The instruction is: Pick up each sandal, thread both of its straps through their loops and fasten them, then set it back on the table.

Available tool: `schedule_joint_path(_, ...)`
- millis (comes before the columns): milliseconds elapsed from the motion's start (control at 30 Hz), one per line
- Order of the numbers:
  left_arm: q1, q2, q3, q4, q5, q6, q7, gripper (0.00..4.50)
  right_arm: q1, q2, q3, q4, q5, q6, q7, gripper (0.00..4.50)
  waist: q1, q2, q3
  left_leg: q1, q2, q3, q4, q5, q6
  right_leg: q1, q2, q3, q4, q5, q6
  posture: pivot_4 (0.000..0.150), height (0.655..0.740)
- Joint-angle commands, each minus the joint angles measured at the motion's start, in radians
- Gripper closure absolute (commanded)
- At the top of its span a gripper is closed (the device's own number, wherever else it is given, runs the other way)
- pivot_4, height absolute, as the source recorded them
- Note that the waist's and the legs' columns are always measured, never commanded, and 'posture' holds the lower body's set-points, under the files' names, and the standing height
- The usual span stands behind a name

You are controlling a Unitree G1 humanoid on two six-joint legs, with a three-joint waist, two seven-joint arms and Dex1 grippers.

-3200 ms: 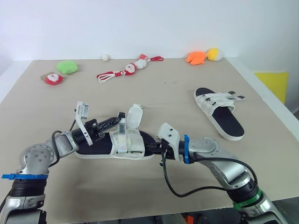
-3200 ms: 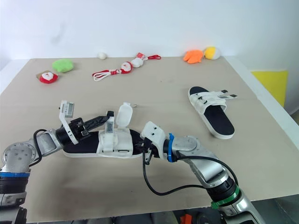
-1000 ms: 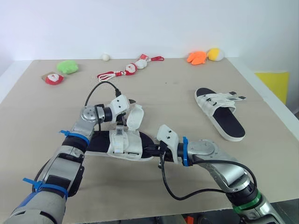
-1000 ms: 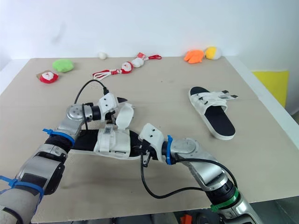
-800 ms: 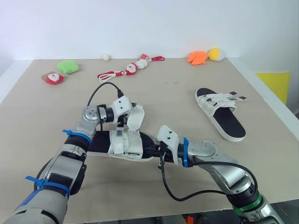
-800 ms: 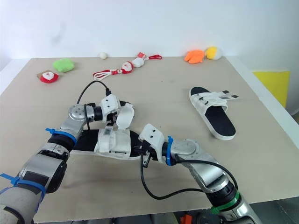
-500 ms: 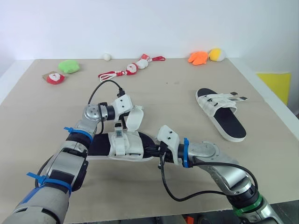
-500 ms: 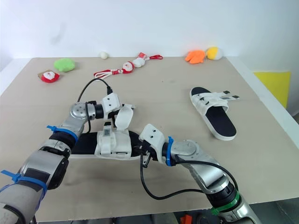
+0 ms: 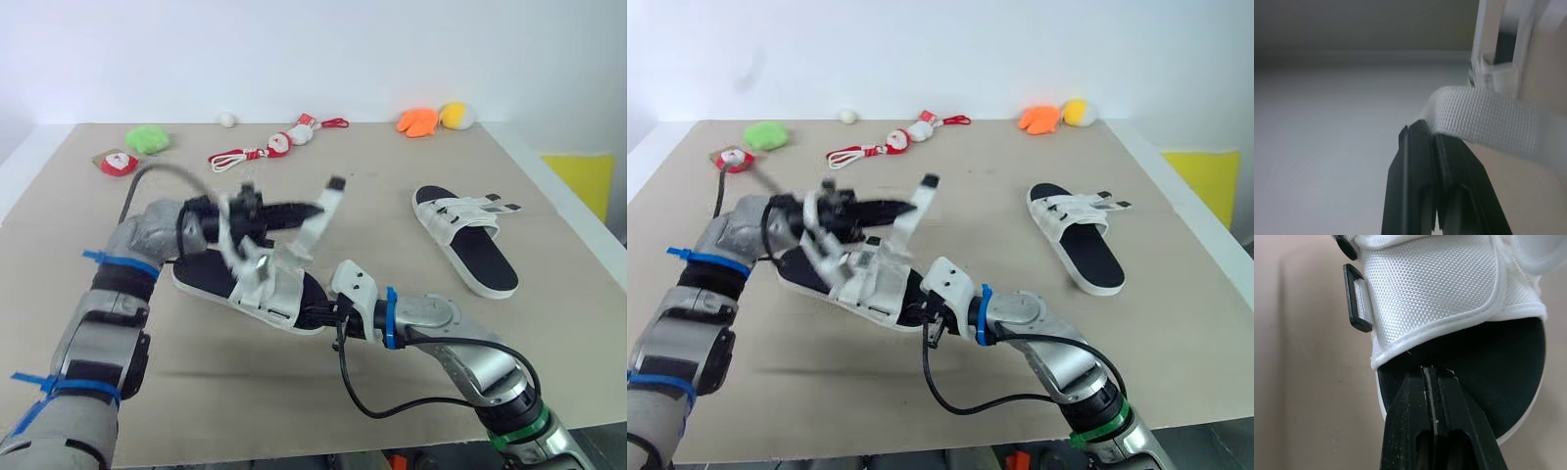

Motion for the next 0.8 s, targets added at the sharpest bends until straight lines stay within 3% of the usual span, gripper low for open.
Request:
schedule_joint_path(33, 0.078, 0.011, 0.06, -0.216, 0.024, -0.083, 0.106, 4.45, 0.003, -0.009, 0.043, 0.055, -0.019, 0.012, 0.009, 4.5, 0.002, 0.0, 0.0, 0.0, 0.0, 0.0, 0.0, 0.0, 0.0, 0.0, 0.0, 0.0, 0.0, 0.0, 0.0, 0.15, 0.74)
schedule_joint_path(267, 0.199, 0.05, 0.09, -0.316, 0.179, -0.083, 0.27, 4.45, -0.023, -0.017, 0.051, 0.084, -0.02, -0.008, 0.03, 4.5, 0.014, 0.0, 0.0, 0.0, 0.0, 0.001, 0.003, 0.001, 0.0, 0.001, 0.0, 0.001, 0.0, 0.001, 0.001, 0.15, 0.74)
schedule_joint_path(400, 0.215, 0.041, 0.132, -0.339, 0.283, -0.083, 0.378, 3.19, -0.034, -0.02, 0.056, 0.096, -0.022, -0.018, 0.041, 4.5, 0.016, 0.0, 0.0, -0.001, -0.001, 0.002, 0.003, 0.001, 0.0, 0.002, -0.001, 0.001, 0.0, 0.001, 0.001, 0.15, 0.74)
schedule_joint_path(467, 0.218, 0.04, 0.142, -0.342, 0.322, -0.083, 0.421, 2.15, -0.04, -0.02, 0.058, 0.1, -0.023, -0.02, 0.045, 4.5, 0.016, 0.0, 0.0, 0.0, -0.001, 0.002, 0.003, 0.001, 0.0, 0.002, -0.002, 0.001, 0.0, 0.001, 0.001, 0.15, 0.74)
schedule_joint_path(500, 0.219, 0.039, 0.149, -0.346, 0.339, -0.083, 0.441, 1.84, -0.042, -0.02, 0.059, 0.102, -0.023, -0.021, 0.046, 4.5, 0.016, 0.0, 0.0, 0.0, -0.001, 0.002, 0.003, 0.001, 0.0, 0.002, -0.002, 0.001, 0.0, 0.002, 0.002, 0.15, 0.74)
schedule_joint_path(567, 0.218, 0.039, 0.154, -0.347, 0.369, -0.083, 0.475, 0.7, -0.044, -0.021, 0.061, 0.106, -0.024, -0.024, 0.05, 4.5, 0.016, 0.0, 0.0, 0.0, -0.001, 0.002, 0.003, 0.001, 0.0, 0.002, -0.002, 0.0, 0.0, 0.002, 0.002, 0.15, 0.74)
schedule_joint_path(633, 0.218, 0.036, 0.164, -0.34, 0.378, -0.083, 0.489, 0.01, -0.045, -0.02, 0.063, 0.109, -0.023, -0.026, 0.057, 4.5, 0.016, 0.0, 0.0, 0.0, -0.001, 0.002, 0.003, 0.001, 0.0, 0.002, -0.002, 0.0, 0.0, 0.002, 0.003, 0.15, 0.74)
schedule_joint_path(733, 0.234, 0.063, 0.144, -0.331, 0.314, -0.01, 0.473, 0.01, -0.044, -0.023, 0.068, 0.112, -0.022, -0.029, 0.07, 4.5, 0.016, 0.0, -0.001, 0.001, -0.001, 0.002, 0.003, 0.001, 0.0, 0.002, -0.002, 0.0, 0.0, 0.003, 0.003, 0.15, 0.74)
schedule_joint_path(800, 0.277, 0.14, 0.071, -0.339, 0.128, 0.137, 0.39, 0.01, -0.043, -0.03, 0.067, 0.114, -0.019, -0.033, 0.082, 4.5, 0.013, 0.0, -0.001, 0.001, -0.001, 0.002, 0.003, 0.001, 0.0, 0.002, -0.002, 0.0, 0.0, 0.003, 0.003, 0.15, 0.74)
